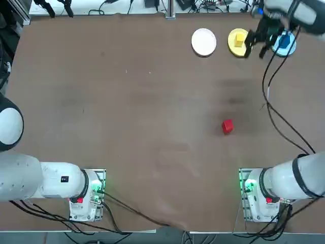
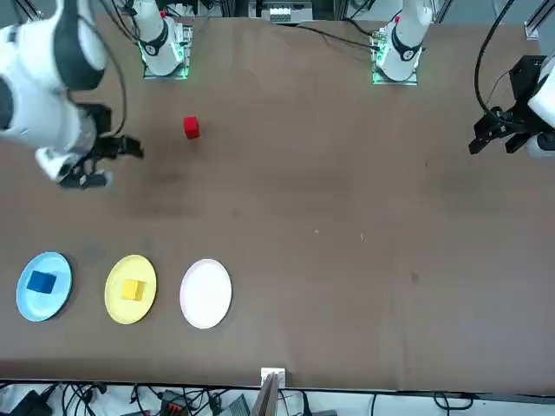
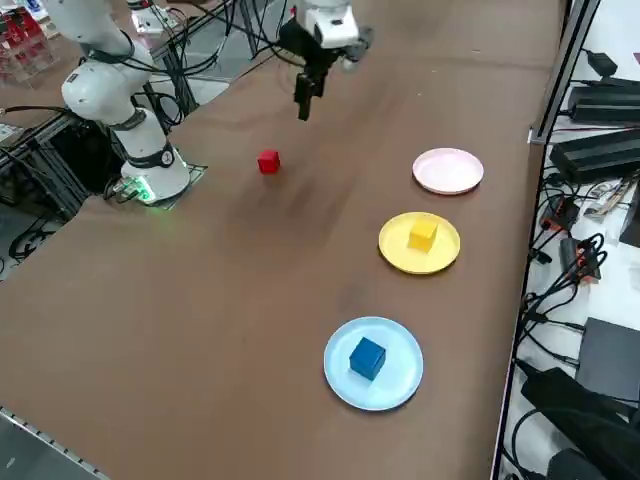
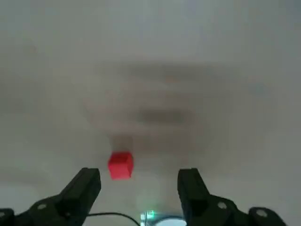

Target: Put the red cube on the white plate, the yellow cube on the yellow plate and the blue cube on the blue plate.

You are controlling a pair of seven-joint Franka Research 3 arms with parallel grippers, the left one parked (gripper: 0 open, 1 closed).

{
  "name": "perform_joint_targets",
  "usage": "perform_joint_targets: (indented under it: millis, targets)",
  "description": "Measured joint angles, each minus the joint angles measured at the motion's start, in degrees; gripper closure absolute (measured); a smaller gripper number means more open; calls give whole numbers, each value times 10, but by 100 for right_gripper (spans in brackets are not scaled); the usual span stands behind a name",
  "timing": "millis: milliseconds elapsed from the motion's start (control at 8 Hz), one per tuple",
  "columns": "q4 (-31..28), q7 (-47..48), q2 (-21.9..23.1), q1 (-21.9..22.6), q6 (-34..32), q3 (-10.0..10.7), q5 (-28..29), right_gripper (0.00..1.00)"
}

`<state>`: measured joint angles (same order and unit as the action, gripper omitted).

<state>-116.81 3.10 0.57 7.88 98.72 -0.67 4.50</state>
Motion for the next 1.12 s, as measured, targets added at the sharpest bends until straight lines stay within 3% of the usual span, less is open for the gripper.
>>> perform_joint_targets:
  millis: [125, 375, 1125]
  targets:
    - [-60, -3, 14, 24, 9, -1, 0, 0]
    - [-123, -3, -6, 75, 47, -2, 1, 0]
    - [-265, -3, -15, 124, 193, -2, 1, 0]
